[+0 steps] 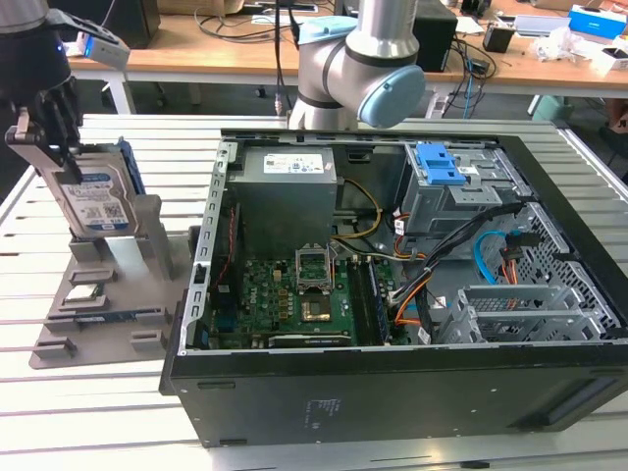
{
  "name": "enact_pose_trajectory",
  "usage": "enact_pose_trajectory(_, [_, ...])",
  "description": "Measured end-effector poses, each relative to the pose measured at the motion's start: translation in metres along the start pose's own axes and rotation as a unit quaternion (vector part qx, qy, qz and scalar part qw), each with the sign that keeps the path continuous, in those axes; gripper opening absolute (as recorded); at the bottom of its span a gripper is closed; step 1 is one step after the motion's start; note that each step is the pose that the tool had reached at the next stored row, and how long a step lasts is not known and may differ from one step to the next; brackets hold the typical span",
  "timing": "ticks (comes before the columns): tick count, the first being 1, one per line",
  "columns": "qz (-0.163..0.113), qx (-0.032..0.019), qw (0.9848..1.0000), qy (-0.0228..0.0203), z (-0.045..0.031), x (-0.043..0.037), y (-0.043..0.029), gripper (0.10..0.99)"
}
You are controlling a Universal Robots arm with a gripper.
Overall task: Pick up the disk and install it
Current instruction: 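Pick up the disk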
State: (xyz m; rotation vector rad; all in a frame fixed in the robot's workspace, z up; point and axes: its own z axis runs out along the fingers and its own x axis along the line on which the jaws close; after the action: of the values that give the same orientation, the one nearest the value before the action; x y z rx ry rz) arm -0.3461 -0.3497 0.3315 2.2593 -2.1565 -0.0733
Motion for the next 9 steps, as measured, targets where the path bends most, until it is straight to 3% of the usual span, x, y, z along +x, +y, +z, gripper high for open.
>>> enact_pose_trajectory(9, [0.000,0.0000,1.0000,-0.0004,-0.0216,-0.0011,0.0002,0.369])
